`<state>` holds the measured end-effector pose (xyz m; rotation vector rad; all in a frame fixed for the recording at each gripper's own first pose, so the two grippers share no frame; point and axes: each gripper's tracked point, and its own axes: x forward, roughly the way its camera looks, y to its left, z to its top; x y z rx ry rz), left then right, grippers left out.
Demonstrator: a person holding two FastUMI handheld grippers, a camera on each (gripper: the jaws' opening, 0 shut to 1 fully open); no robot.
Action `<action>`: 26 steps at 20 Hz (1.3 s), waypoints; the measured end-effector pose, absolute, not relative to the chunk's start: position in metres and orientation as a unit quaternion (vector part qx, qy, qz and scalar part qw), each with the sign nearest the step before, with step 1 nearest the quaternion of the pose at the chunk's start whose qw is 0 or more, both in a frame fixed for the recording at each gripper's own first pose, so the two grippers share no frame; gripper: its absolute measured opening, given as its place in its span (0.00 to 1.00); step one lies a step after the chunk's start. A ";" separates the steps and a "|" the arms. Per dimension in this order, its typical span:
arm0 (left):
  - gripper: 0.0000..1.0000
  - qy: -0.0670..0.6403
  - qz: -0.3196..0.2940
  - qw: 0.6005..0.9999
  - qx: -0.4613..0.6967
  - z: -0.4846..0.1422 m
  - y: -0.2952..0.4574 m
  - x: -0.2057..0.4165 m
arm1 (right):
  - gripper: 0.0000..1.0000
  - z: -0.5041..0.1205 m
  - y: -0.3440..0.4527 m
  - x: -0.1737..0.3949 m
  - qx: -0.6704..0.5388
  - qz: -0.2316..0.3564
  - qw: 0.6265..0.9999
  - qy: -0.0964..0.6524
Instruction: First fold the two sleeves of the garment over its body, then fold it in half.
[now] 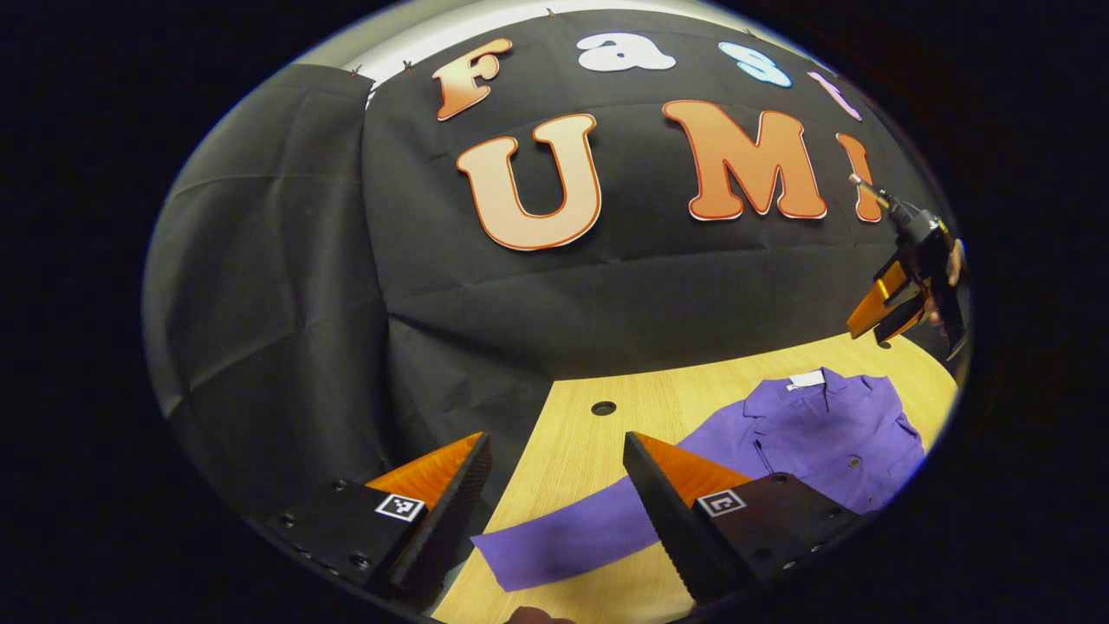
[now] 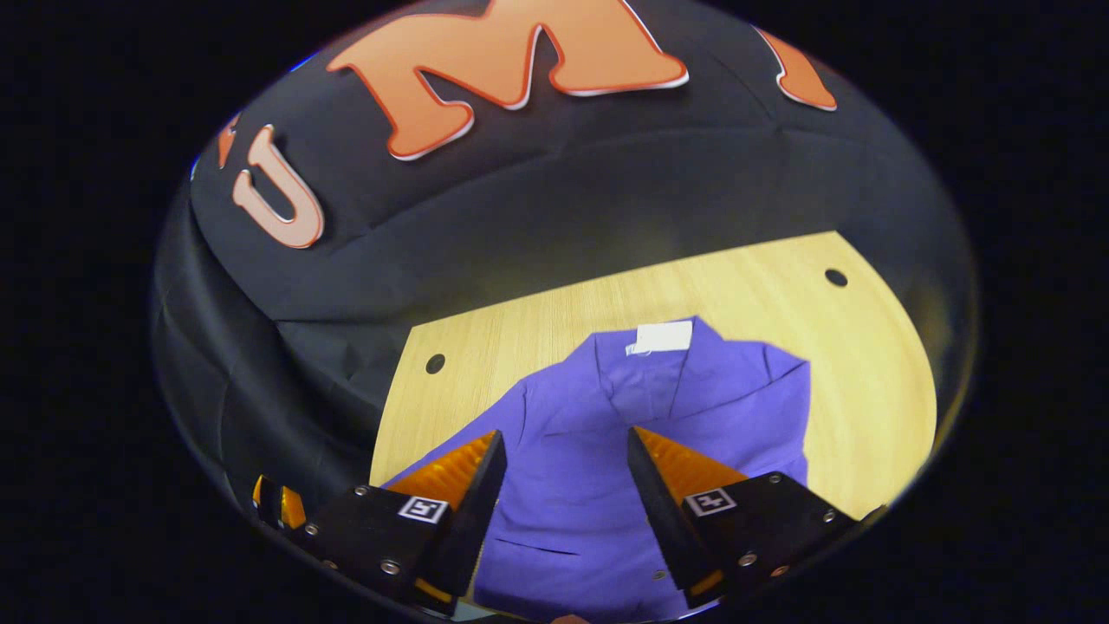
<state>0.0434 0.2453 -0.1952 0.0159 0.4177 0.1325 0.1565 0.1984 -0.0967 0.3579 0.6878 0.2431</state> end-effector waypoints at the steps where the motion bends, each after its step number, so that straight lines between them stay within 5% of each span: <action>1: 0.98 0.216 0.066 0.974 -0.004 -0.197 0.242 0.044 | 0.93 -0.088 0.189 0.155 0.168 0.120 0.926 0.316; 12: 0.99 0.422 0.085 0.890 -0.152 -0.297 0.242 0.036 | 0.96 -0.013 0.075 0.107 0.077 0.077 0.985 0.133; 26: 0.98 0.613 0.112 0.760 -0.185 -0.423 0.291 0.005 | 0.95 0.005 -0.006 0.064 0.039 0.018 0.997 0.065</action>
